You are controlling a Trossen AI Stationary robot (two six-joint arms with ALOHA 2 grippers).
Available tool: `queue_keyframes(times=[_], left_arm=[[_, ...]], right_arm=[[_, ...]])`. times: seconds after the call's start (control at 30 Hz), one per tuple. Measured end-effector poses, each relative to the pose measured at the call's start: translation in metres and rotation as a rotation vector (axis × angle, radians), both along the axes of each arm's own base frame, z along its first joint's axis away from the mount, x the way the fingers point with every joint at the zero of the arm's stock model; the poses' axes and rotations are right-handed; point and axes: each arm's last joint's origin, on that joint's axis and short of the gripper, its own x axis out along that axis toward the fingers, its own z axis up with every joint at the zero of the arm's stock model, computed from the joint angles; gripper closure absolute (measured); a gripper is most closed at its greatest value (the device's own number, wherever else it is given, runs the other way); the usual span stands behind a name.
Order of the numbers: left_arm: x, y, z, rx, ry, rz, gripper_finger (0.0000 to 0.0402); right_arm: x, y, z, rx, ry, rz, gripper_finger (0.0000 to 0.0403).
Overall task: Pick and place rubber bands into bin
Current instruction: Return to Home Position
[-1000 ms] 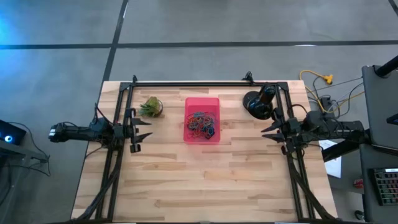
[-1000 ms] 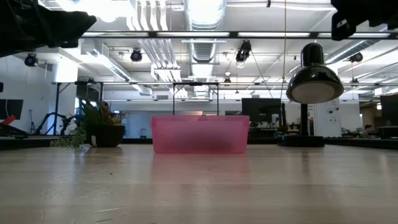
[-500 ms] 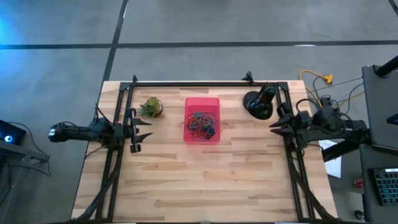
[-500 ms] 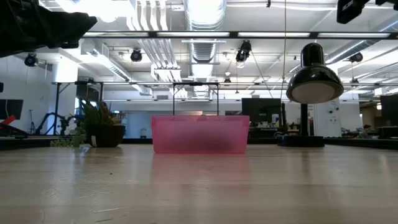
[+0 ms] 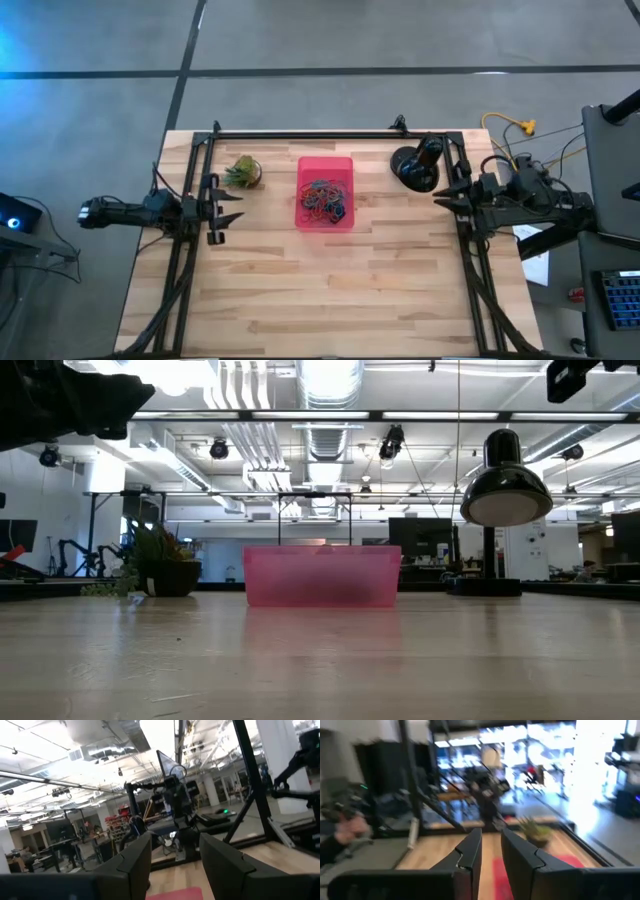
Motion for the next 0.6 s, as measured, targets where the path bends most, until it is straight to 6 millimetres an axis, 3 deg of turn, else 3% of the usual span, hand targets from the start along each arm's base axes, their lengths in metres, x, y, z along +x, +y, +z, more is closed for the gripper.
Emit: queue_keyframes(times=[0.17, 0.3, 0.6], left_arm=[[-0.001, 0.000, 0.005, -0.049, -0.004, -0.016, 0.0249], [-0.002, 0.000, 0.016, -0.092, -0.015, -0.030, 0.0249], [0.001, 0.000, 0.015, -0.177, 0.020, -0.060, 0.0249]], right_arm=[[-0.005, -0.002, 0.005, -0.003, 0.102, -0.050, 0.0335], [-0.006, -0.002, 0.012, -0.017, 0.096, -0.050, 0.0335], [-0.006, -0.002, 0.015, -0.021, 0.090, -0.051, 0.0335]])
